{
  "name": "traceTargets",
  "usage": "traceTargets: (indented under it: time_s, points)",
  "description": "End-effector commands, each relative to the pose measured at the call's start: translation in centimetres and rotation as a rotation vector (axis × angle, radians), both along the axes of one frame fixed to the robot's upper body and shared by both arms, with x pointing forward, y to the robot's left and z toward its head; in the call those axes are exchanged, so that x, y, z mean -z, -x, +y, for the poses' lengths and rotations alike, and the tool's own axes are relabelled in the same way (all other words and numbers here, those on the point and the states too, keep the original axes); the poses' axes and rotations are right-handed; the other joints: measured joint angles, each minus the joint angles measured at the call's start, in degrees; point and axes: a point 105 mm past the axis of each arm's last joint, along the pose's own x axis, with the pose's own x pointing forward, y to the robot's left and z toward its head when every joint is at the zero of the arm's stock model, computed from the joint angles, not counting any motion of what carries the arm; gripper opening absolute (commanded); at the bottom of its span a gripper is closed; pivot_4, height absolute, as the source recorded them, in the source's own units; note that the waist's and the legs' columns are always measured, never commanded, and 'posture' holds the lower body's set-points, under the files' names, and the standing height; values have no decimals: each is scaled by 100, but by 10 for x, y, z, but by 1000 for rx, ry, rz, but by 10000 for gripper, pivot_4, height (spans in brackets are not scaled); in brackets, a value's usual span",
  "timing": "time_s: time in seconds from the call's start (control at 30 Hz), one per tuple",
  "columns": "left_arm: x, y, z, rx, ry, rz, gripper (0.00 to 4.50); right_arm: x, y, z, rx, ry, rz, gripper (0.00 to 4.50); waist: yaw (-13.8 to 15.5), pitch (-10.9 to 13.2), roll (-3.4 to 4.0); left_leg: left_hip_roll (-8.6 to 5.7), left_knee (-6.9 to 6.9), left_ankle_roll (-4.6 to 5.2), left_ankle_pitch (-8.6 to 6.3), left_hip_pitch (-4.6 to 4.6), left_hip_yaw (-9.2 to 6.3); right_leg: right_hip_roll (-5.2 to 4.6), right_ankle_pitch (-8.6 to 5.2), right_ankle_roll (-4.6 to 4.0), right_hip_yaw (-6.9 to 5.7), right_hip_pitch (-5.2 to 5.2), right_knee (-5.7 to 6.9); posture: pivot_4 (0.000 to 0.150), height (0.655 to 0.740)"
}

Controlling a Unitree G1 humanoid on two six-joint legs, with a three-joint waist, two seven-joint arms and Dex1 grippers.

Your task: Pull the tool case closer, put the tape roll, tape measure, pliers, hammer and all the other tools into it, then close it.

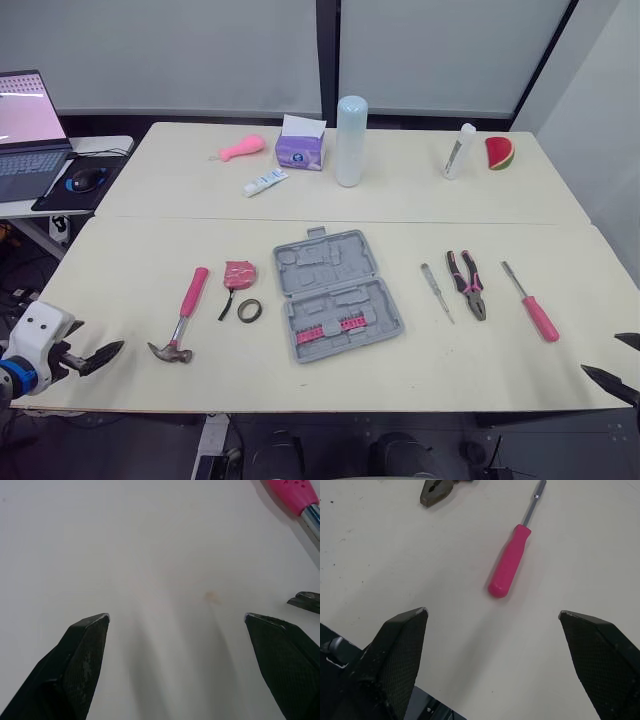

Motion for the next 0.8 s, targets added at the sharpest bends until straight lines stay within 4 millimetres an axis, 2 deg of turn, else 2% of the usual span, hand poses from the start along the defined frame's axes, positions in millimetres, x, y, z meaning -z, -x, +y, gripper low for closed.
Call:
traceTargets:
  time_s: [0.03,0.13,0.3,0.43,0.57,0.6,0.67,0.8]
  points:
    - [-14,3,10,-11,-40,-29,45000,-7,-1,-2,0,22,-17,44664,-1,0,0,0,0,0,0,0,0,0,0,0,0,0,0,1500,7075]
    - [-13,4,10,-7,-54,-30,45000,-11,-4,-2,-4,37,-45,44664,0,0,1,0,0,0,0,0,1,0,0,0,1,0,0,1500,7075]
    - [-15,-8,-17,61,9,-67,45000,-22,-18,13,-39,33,-102,44664,-2,1,4,1,0,0,0,0,1,0,0,0,1,0,2,1500,7075]
    - [-17,-16,-49,123,97,-82,45000,-34,-31,34,-99,9,-136,44664,-4,2,5,1,0,0,0,-2,1,0,0,0,3,0,2,1500,7075]
    - [-23,-29,-103,262,182,-98,45000,-49,-54,77,-211,-45,-197,44664,-32,2,6,2,2,-1,1,-4,-2,2,0,0,6,2,4,1500,7075]
    - [-21,-36,-123,316,187,-101,42052,-47,-65,96,-262,-52,-200,41879,-33,2,6,3,3,-2,1,-4,-3,5,0,0,8,3,4,1500,7075]
    - [-19,-46,-159,411,205,-95,39227,-41,-84,127,-337,-48,-196,39006,-58,6,13,5,1,-3,1,-7,-12,21,0,0,14,3,-4,1500,7075]
    - [-11,-58,-197,514,172,-54,26683,-28,-113,161,-386,-28,-169,25607,-50,12,19,3,14,1,6,-8,-17,36,5,6,38,6,3,1500,7075]
